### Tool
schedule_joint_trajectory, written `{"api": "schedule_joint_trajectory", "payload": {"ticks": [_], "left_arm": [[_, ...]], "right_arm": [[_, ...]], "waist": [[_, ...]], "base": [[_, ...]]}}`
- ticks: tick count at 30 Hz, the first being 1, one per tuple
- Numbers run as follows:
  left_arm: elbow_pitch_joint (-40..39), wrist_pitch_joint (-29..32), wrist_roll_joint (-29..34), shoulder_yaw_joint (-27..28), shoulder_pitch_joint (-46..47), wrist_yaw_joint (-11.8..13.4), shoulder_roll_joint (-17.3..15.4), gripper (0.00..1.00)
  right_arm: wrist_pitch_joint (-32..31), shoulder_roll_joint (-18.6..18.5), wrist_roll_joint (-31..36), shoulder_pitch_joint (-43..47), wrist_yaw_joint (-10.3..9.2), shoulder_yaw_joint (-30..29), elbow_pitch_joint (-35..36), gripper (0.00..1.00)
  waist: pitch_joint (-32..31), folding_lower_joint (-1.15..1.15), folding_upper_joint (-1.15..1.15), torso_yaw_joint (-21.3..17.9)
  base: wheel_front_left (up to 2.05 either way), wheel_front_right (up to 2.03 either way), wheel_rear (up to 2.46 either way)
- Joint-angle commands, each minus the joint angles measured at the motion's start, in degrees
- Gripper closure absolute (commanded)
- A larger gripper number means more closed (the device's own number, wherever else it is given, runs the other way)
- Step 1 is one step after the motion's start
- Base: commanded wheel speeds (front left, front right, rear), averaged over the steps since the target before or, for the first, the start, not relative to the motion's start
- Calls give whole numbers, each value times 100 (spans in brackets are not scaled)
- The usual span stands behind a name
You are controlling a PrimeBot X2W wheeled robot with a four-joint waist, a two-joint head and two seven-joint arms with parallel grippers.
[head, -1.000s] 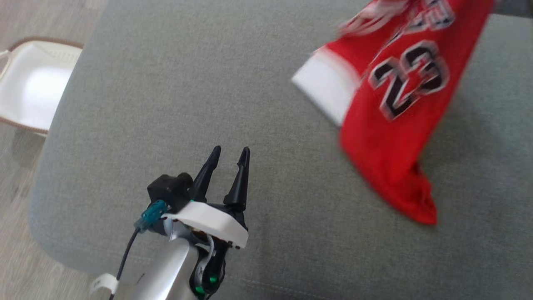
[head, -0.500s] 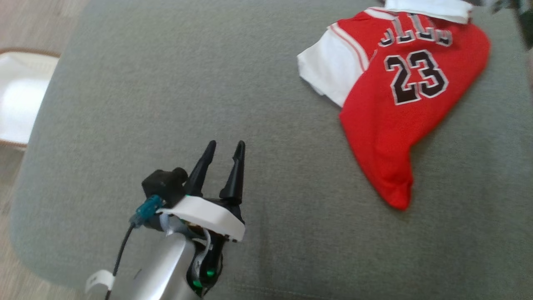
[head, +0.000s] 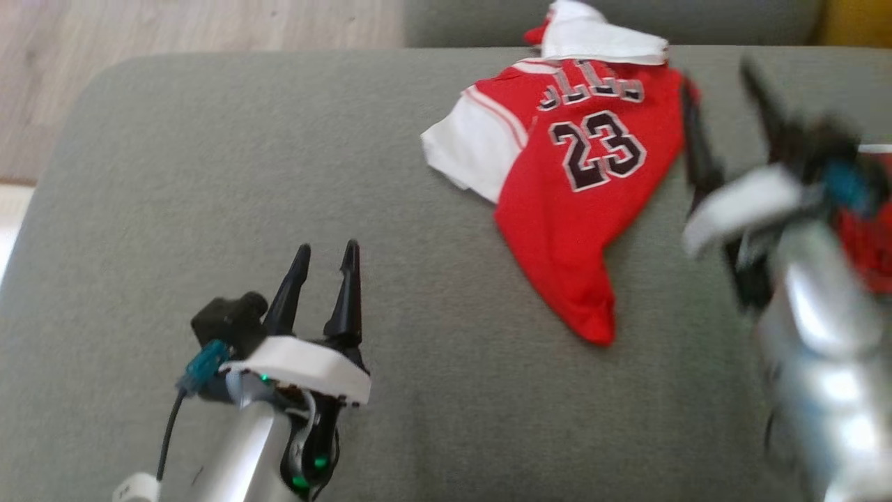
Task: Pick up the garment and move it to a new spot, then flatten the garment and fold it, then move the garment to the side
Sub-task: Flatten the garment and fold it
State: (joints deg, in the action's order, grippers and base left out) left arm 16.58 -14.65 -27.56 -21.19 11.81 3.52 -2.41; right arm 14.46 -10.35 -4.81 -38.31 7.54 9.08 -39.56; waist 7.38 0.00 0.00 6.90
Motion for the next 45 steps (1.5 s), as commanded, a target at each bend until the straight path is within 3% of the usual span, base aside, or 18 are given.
{"api": "schedule_joint_trajectory", "payload": {"ticks": [1, 10, 17, 34, 35, 36, 37, 45], "left_arm": [[-219, -35, 88, 255, 69, -26, -47, 0], [-178, -35, 185, 317, -65, -104, -47, 0], [-152, -35, 180, 201, -44, -127, -47, 0], [-70, -35, 166, 116, 29, -129, -47, 0], [-69, -35, 166, 116, 30, -129, -47, 0], [-68, -35, 166, 119, 31, -128, -47, 0], [-66, -35, 167, 126, 31, -127, -47, 0], [-72, -35, 197, 224, -6, -96, -47, 0]], "right_arm": [[29, 222, 20, 423, -5, -42, 483, 0], [-386, 696, 71, 2248, -5, -494, 1749, 0], [-745, 744, -175, 2680, -5, -285, 2194, 0], [-1678, 747, -944, 2520, -5, 501, 1400, 0], [-1691, 747, -999, 2498, -5, 536, 1344, 29], [-1688, 747, -1029, 2474, -5, 555, 1300, 69], [-1665, 747, -1043, 2449, -5, 546, 1265, 100], [-1424, 706, -795, 2331, -5, -272, 1311, 100]], "waist": [[-119, 0, 0, -191], [-224, 0, 0, -441], [-192, 0, 0, -366], [36, 0, 0, 3], [40, 0, 0, 9], [42, 0, 0, 11], [42, 0, 0, 8], [-31, 0, 0, -192]], "base": [[0, 0, 0], [0, 0, 0], [0, 0, 0], [0, 0, 0], [0, 0, 0], [0, 0, 0], [0, 0, 0], [0, 0, 0]]}}
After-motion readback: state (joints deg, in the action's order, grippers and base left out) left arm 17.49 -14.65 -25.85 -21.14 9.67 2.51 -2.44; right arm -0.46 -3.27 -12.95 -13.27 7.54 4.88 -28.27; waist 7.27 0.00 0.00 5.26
